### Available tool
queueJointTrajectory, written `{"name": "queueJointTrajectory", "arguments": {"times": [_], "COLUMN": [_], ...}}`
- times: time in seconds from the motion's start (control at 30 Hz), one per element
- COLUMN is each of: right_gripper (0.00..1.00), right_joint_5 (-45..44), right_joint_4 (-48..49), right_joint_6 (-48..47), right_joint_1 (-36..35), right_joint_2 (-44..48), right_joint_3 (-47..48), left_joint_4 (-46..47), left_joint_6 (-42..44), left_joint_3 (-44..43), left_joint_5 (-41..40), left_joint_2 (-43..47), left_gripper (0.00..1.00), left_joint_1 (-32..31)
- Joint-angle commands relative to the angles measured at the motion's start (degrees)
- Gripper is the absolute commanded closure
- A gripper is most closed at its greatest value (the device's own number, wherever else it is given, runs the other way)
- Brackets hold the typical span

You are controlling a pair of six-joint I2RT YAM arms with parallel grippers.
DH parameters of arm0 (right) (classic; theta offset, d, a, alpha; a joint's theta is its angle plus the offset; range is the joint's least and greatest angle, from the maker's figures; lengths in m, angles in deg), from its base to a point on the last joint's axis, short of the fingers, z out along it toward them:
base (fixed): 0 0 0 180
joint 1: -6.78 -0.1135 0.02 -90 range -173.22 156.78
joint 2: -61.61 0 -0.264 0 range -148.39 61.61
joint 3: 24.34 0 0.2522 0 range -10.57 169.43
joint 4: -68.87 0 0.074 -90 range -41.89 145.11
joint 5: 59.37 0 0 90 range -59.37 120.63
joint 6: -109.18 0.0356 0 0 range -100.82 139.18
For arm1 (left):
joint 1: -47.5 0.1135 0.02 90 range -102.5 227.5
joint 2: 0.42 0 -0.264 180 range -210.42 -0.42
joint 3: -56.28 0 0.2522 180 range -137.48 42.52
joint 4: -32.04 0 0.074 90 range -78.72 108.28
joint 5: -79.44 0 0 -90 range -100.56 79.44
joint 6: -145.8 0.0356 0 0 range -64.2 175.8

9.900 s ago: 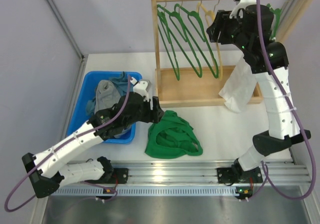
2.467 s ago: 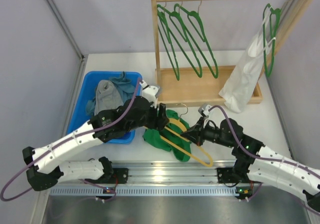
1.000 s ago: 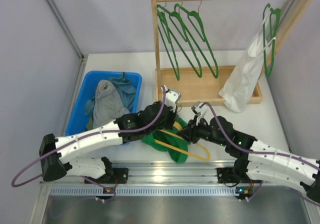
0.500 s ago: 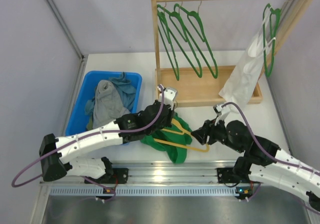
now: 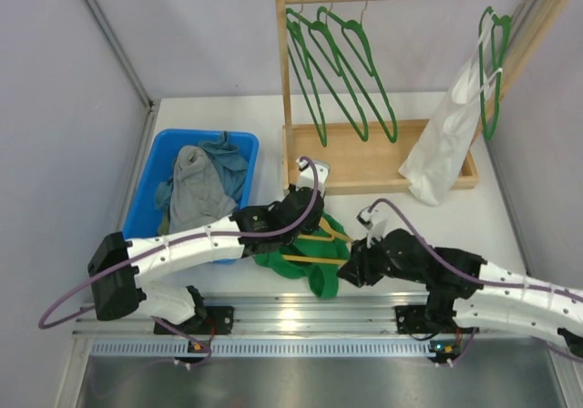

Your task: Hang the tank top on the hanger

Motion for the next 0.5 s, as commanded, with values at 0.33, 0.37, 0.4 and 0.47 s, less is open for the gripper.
{"name": "queueJointTrajectory", "arguments": {"times": [0.33, 0.37, 0.4, 0.47], "right_gripper": [0.57, 0.54, 0.52, 0.46], "right_joint_5": [-16.86, -17.21, -17.82, -18.53], "right_joint_4": [4.98, 5.07, 5.07, 5.07], "right_joint_6": [18.22, 18.58, 18.84, 19.98], "right_joint_1": [-12.38, -12.55, -12.99, -13.43], "right_joint_2": [-23.54, -24.42, -25.30, -27.93], "right_joint_3": [3.15, 3.58, 4.46, 5.25], "left_joint_4": [2.63, 2.28, 2.36, 2.27], "left_joint_6": [-1.15, -1.15, -1.15, -1.15], "left_joint_3": [-3.82, -3.91, -3.91, -4.00], "left_joint_5": [-0.92, -0.92, -0.83, -0.75], "left_joint_2": [0.74, 0.92, 1.09, 1.27], "left_gripper": [1.00, 1.00, 1.00, 1.00], "left_joint_1": [0.15, 0.24, 0.15, 0.24]}}
